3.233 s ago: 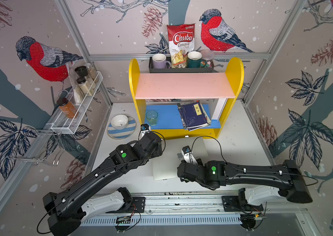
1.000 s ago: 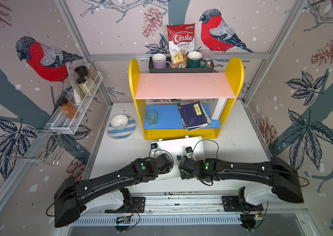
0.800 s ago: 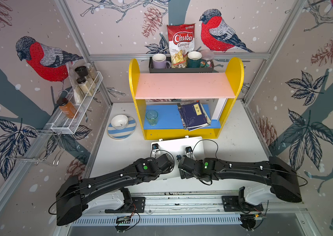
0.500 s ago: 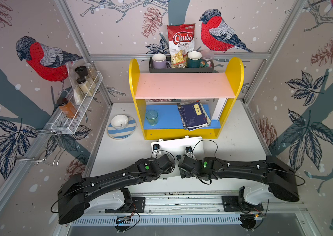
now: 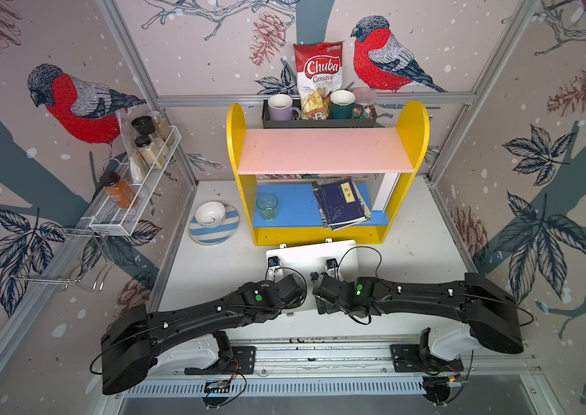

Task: Close the laptop lid and set it aside
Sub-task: Close the lid of the laptop.

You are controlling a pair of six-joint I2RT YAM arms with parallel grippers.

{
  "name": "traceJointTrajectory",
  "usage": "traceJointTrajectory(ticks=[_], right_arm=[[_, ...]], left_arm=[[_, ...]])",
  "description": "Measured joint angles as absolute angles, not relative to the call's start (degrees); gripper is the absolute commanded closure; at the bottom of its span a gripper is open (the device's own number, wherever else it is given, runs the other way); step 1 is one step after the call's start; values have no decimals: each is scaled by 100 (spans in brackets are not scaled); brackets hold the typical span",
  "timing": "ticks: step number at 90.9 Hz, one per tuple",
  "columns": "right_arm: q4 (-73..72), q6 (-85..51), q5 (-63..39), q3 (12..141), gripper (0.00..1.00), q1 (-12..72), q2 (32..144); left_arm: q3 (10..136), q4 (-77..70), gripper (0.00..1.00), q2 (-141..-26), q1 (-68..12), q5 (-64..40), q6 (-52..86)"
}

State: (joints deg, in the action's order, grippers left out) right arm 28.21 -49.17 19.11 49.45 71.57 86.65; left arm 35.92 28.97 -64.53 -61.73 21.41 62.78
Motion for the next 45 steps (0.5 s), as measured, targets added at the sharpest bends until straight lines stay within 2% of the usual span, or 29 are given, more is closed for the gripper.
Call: traceJointTrajectory(ticks=[45], right_arm=[[2827,-4917,1890,4947,4,7129,8667]], left_arm=[[3511,2749,27,-6641,-6184,2088,6405]])
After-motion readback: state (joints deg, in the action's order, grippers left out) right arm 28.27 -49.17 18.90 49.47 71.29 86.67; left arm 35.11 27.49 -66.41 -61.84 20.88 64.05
